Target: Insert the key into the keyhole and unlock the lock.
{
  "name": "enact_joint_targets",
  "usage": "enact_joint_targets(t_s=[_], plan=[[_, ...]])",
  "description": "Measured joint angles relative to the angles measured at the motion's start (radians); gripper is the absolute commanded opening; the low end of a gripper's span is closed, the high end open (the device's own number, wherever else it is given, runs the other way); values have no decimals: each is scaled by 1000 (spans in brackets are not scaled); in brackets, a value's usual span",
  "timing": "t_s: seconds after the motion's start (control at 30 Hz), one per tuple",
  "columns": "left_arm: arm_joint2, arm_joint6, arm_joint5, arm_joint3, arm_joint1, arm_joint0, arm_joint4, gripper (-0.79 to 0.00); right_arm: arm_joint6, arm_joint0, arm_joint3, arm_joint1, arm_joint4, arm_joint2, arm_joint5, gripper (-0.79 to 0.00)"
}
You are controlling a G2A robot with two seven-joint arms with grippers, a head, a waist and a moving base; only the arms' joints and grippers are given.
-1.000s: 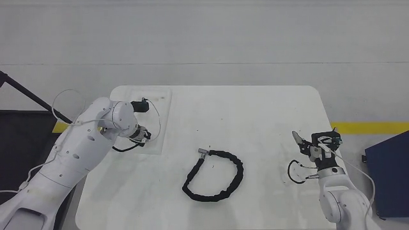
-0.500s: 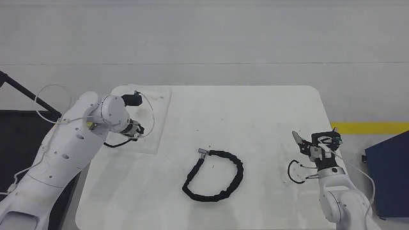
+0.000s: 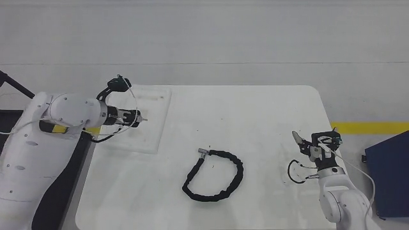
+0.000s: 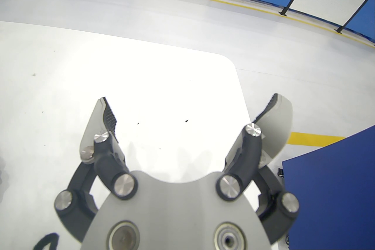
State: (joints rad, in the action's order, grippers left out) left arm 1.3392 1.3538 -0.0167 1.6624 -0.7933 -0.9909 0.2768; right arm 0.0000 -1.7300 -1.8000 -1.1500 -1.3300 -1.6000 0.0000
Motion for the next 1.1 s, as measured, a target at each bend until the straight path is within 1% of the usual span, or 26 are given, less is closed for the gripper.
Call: enact_joint_targets(t_s=[0.13,0.23,0.3,0.33,0.4,0.47,0.57,0.63,0.83,1.1], plan=[[119,-41,164,18,11,-108,-204,-785,0,0,0,0,0,0,0,0],[175,-67,300,20,16,-180,-293,-785,0,0,0,0,0,0,0,0],[192,-63,392,20,18,-215,-327,-785,0,0,0,0,0,0,0,0],[200,-59,454,16,20,-234,-344,-785,0,0,0,0,0,0,0,0],[204,-68,539,5,21,-256,-373,-785,0,0,0,0,0,0,0,0],[197,-114,603,-3,22,-273,-400,-785,0,0,0,0,0,0,0,0],[158,-210,695,10,31,-293,-397,-785,0,0,0,0,0,0,0,0],[131,-273,757,-11,42,-300,-389,-785,0,0,0,0,0,0,0,0],[45,-373,856,-59,72,-297,-449,-785,0,0,0,0,0,0,0,0],[43,-374,857,-60,73,-298,-449,-785,0,0,0,0,0,0,0,0]])
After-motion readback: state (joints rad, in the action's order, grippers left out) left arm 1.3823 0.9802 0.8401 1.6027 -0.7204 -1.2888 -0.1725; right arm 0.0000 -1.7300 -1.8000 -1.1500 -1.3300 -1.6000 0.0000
